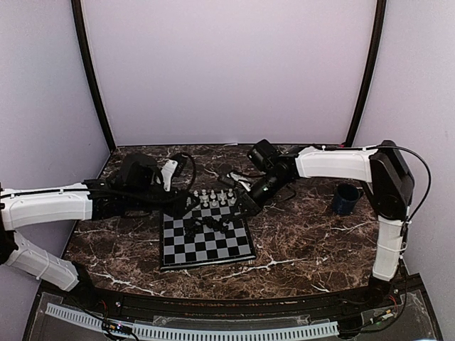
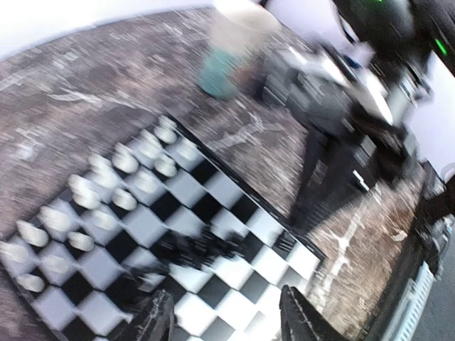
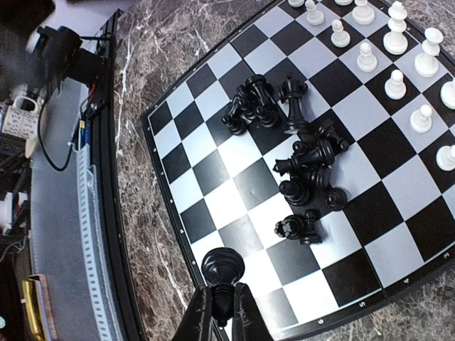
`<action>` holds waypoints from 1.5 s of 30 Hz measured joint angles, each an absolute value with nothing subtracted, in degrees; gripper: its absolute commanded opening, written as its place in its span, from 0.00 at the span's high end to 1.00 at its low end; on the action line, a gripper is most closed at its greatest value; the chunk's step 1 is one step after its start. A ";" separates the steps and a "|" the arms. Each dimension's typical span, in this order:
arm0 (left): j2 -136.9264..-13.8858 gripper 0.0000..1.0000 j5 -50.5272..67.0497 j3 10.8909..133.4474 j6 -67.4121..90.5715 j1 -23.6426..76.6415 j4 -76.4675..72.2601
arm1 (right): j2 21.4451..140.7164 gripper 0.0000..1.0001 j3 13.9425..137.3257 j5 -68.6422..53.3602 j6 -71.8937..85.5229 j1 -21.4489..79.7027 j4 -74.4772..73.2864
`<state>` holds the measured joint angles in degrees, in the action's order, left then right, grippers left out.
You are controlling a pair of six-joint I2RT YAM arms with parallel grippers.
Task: Set up the chess pieces on the board
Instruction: Place the bishop on c8.
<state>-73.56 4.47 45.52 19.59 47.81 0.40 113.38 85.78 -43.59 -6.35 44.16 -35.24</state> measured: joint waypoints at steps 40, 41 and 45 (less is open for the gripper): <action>-80.42 0.47 11.92 56.18 12.19 24.14 4.27 | 119.09 0.91 91.92 -10.70 -21.41 62.13 -46.74; -80.42 0.47 12.05 56.16 12.19 24.12 4.25 | 119.09 0.91 91.92 -10.74 -21.63 62.28 -46.81; -80.42 0.47 12.47 56.07 12.19 23.97 3.90 | 119.09 0.90 91.92 -10.85 -22.31 62.96 -46.96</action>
<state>-80.42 12.47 56.07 12.19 23.97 3.90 119.09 91.92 -10.85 -22.31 62.96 -46.96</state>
